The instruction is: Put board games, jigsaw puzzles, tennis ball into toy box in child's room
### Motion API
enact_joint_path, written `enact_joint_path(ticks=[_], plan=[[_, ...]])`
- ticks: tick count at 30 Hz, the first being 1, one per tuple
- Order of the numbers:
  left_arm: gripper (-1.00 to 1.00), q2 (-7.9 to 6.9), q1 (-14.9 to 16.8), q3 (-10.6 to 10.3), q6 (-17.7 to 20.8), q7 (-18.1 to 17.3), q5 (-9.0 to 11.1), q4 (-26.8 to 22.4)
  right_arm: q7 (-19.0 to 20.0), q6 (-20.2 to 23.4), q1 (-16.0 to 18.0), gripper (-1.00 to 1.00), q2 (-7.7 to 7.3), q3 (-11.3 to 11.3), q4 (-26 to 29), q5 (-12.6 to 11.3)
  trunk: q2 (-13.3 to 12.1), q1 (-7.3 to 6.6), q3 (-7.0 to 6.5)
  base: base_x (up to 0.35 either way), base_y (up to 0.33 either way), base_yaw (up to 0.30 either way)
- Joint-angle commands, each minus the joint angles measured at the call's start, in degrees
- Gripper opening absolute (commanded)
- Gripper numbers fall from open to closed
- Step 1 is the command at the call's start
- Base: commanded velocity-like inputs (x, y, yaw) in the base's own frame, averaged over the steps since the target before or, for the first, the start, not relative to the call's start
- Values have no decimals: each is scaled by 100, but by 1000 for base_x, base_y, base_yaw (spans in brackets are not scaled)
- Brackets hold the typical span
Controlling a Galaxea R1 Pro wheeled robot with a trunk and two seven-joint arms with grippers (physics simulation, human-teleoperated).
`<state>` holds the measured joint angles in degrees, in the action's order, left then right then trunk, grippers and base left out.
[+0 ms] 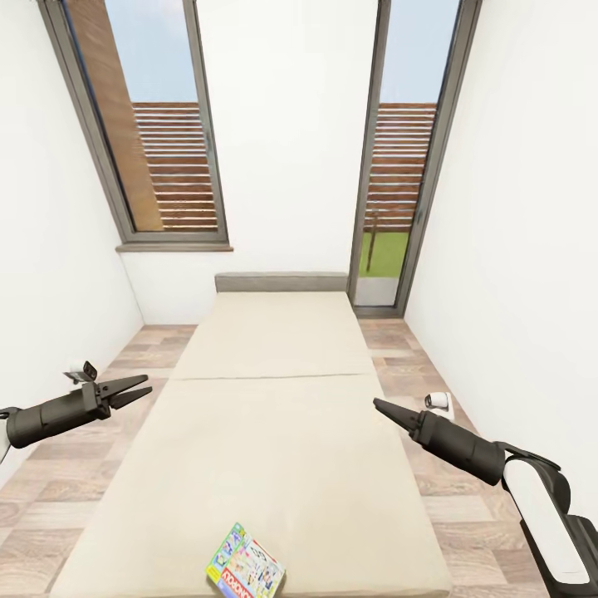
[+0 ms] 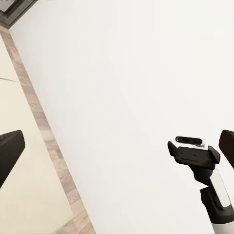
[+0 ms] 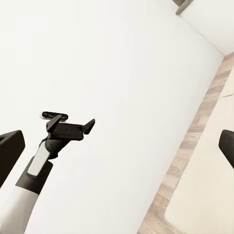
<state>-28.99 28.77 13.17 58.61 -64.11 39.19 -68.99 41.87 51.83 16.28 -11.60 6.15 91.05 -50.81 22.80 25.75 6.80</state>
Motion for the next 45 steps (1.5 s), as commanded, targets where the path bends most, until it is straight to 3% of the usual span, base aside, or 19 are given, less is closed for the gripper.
enact_joint_path(ticks=[1,15,45], plan=[[100,-1,5,1,27,-14,0,0,14,29,6,100,0,6,1,1,12,4,3,0,0,0],[100,-1,5,1,27,-12,-2,0,-18,29,5,100,0,8,1,1,12,4,-105,0,0,0],[100,-2,5,1,27,-22,0,0,-97,-252,4,100,-1,-19,1,-25,12,4,-112,0,0,0]])
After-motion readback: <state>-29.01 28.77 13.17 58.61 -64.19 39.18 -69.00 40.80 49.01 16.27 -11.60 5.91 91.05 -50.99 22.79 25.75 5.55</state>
